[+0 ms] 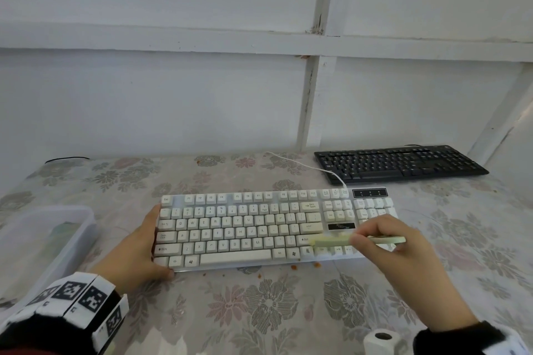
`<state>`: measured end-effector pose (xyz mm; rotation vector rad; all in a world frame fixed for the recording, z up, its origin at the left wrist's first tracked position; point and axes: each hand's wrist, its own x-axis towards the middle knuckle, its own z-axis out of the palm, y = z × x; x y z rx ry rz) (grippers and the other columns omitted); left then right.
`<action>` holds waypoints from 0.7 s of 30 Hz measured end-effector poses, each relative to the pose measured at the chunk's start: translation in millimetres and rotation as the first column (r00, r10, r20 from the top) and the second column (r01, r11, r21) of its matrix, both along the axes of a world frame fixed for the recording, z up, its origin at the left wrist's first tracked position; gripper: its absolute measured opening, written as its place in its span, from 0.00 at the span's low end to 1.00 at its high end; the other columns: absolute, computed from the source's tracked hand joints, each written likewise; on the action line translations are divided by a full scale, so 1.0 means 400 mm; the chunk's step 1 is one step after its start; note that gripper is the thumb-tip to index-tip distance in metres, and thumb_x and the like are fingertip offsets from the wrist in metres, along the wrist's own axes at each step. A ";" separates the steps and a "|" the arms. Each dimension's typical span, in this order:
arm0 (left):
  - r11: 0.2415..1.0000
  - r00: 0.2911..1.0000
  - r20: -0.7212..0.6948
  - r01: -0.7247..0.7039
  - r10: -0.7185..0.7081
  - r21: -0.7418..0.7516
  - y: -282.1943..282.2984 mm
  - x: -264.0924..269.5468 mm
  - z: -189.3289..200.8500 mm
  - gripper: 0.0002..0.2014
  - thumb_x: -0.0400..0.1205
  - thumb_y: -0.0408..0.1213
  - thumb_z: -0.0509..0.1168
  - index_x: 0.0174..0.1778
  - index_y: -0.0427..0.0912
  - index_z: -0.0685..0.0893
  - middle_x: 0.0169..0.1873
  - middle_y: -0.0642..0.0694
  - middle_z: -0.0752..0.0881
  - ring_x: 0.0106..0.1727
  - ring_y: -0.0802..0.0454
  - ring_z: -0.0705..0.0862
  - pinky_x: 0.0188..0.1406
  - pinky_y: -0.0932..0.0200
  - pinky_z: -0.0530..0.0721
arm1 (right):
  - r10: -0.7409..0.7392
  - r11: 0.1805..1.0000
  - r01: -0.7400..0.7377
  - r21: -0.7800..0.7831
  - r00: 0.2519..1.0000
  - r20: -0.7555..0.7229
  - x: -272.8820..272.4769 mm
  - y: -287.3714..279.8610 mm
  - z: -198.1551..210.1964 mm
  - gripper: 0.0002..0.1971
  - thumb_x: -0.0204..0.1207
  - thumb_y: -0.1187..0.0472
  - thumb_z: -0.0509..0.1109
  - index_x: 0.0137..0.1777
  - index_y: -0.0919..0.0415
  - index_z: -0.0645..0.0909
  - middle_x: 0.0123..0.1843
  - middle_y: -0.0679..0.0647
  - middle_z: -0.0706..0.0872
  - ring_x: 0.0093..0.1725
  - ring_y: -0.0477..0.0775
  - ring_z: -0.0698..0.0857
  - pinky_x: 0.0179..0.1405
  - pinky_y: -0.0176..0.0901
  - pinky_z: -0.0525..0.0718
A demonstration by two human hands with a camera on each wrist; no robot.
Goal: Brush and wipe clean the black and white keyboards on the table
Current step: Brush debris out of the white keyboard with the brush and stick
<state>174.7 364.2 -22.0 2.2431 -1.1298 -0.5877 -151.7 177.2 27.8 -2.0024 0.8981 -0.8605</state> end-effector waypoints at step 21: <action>1.000 1.000 0.003 0.004 -0.004 -0.003 -0.002 0.004 -0.006 0.57 0.63 0.31 0.79 0.69 0.70 0.42 0.53 0.64 0.78 0.49 0.66 0.82 0.39 0.73 0.79 | -0.216 0.954 0.187 -0.233 0.970 -0.109 -0.110 -0.093 0.015 0.16 0.70 0.68 0.75 0.38 0.42 0.82 0.47 0.36 0.81 0.47 0.47 0.79 0.37 0.25 0.72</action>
